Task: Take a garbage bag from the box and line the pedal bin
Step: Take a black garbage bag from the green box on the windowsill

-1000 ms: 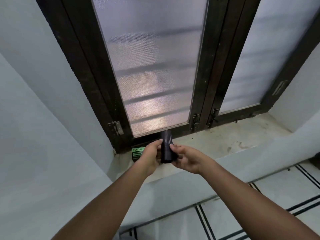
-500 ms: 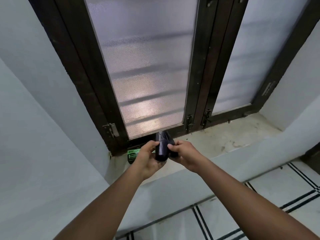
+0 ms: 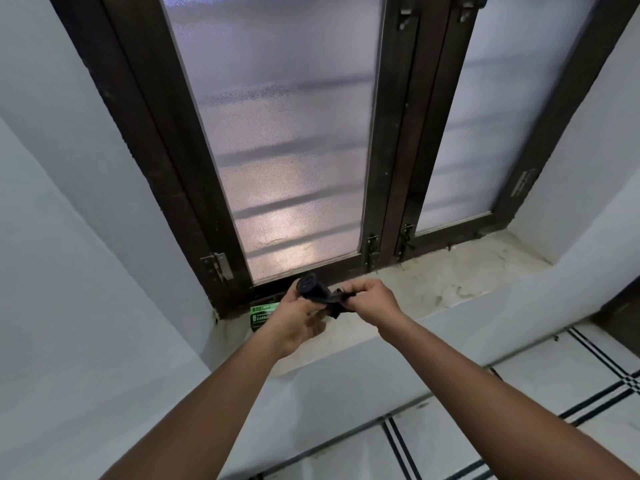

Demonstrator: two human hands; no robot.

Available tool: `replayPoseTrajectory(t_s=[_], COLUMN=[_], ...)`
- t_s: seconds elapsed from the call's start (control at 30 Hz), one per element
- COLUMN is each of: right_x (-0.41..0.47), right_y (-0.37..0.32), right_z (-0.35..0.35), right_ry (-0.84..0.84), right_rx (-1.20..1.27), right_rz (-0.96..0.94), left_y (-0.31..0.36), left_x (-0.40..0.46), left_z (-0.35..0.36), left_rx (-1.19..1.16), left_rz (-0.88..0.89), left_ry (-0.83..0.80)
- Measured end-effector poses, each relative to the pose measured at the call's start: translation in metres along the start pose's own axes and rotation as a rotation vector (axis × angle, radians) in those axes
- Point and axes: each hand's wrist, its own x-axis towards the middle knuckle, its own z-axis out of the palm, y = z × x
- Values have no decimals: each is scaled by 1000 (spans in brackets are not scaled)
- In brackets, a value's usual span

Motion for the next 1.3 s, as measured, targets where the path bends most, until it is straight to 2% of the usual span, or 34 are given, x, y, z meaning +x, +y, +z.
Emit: replayPoseTrajectory(t_s=[0.07, 0.13, 0.2, 0.33, 0.4, 0.47, 0.57, 0.7, 0.8, 0.97, 1.03, 1.13, 1.23, 1.3], right_x=[-1, -4, -7, -5, -7, -10, -13, -17, -21, -23, -25, -20, -22, -27], right_y=[-2, -5, -8, -9, -11, -9, -5, -13, -19, -20, -19, -9, -2, -1], right_z=[-2, -5, -6, -12, -18, -23, -27, -28, -29, -37, -45, -52, -51, -50], right_ry=[70, 69, 18, -61, -73, -52, 24, -80, -166, -116, -148, -143, 2, 71], right_rx=[-14, -4, 79, 173, 233, 177, 33, 290, 395, 557, 462, 82, -265, -294], right_rz=[3, -6, 2, 43, 59, 14, -11, 114, 155, 234, 194, 51, -64, -127], left_y=[2, 4, 7, 6, 3, 3, 3, 4, 2, -2, -2, -4, -5, -6], left_x=[-2, -4, -8, -9, -6, -7, -7, -11, -13, -11, -15, -18, -19, -19], left_z=[2, 4, 11, 23, 20, 16, 15, 19, 25, 24, 20, 14, 14, 17], left_rx=[-44, -132, -237, -152, -195, -225, -147, -45, 32, -97, -158, -167, -114, -43], left_rz=[7, 26, 11, 14, -15, -55, -105, -90, -82, -124, -137, -156, -159, -104], left_ry=[-54, -91, -69, -12, 20, 26, 3, -58, -48, 25, -26, -61, -23, -2])
